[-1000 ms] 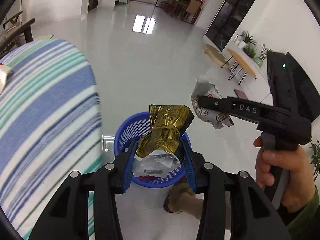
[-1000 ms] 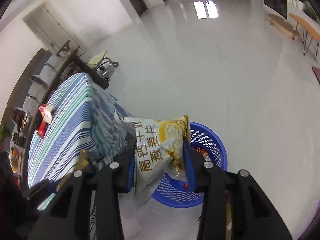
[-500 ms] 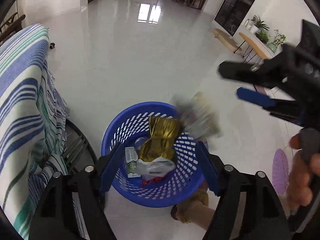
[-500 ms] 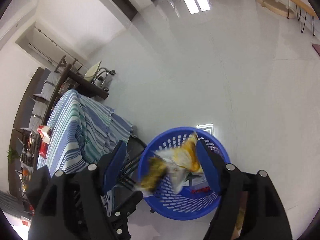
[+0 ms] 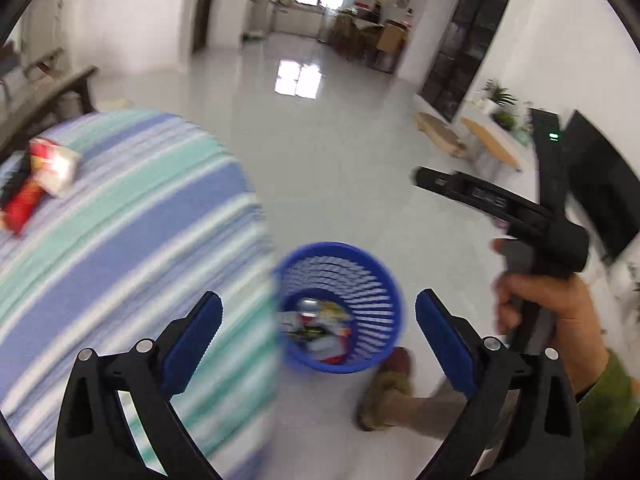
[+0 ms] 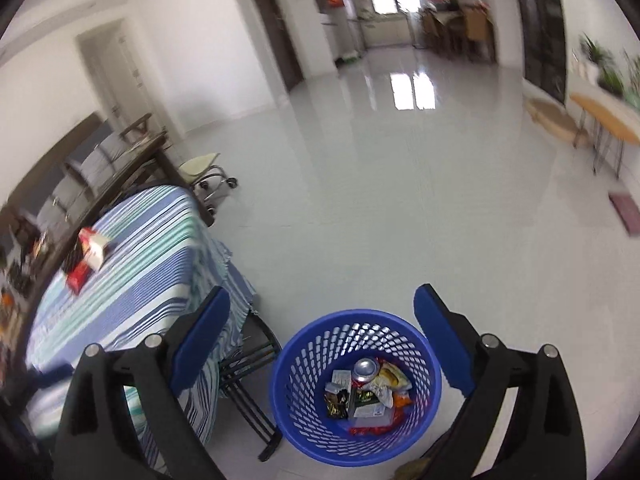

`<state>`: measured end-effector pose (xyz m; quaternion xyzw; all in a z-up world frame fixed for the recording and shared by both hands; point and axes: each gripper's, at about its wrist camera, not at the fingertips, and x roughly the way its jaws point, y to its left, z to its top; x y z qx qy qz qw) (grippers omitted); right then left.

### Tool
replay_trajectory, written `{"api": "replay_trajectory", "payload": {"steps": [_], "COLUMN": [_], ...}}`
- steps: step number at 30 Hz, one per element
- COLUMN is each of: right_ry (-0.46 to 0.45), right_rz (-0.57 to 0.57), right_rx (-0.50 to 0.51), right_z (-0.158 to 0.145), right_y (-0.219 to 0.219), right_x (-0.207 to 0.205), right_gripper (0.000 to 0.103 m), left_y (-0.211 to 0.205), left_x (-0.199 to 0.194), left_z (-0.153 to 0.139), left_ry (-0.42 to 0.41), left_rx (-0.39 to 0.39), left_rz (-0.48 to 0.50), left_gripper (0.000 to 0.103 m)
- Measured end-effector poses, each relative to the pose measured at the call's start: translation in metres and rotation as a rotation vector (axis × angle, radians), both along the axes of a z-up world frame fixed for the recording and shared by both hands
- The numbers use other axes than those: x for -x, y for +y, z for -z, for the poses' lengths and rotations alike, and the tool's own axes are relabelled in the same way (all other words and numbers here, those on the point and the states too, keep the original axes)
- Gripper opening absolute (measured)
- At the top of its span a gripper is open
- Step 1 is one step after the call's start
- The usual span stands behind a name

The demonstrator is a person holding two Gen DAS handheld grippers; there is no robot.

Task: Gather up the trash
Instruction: 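Move both tools back over the table toward the remaining trash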

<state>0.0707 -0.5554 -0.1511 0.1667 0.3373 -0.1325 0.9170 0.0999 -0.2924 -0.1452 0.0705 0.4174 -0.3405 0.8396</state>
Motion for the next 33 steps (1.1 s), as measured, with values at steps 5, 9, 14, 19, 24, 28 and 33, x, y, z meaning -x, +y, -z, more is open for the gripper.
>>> {"api": "replay_trajectory", "payload": {"steps": [5,9,14,19,24,28,33], "right_ry": [-0.025,-0.025,-0.001,0.104,0.237,0.266,0.259], "right_rz": [-0.164,-0.27,-0.375,-0.397,-0.439,-0.455,-0.445], "right_rx": [0.164,0.159,0.171,0.206,0.224,0.203,0.185], "right_z": [-0.002,0.003,0.004,0.008,0.021,0.04,0.048], "right_y": [0.075,0.132,0.189,0.221,0.25,0.265,0.271], "right_x": [-0.009,-0.014,-0.029,-0.065,-0.117,-0.138,-0.139], "right_gripper": [0.091,0.091,0.091,0.091,0.091,0.091,0.096], "left_y": [0.07,0.117,0.155,0.172,0.201,0.213,0.224], "left_x": [-0.013,-0.024,-0.038,-0.05,-0.062,-0.069,-0.074], "left_z": [0.008,0.01,0.015,0.027,0.042,0.044,0.041], "left_ry": [-0.091,-0.09,-0.084,-0.036,0.034,0.037,0.042], "left_rx": [-0.155,-0.169,-0.16,-0.171,-0.162,-0.143,-0.105], "left_rz": [-0.17,-0.263,-0.334,-0.362,-0.427,-0.437,-0.44], "left_gripper": [0.096,0.096,0.096,0.096,0.096,0.097,0.097]}}
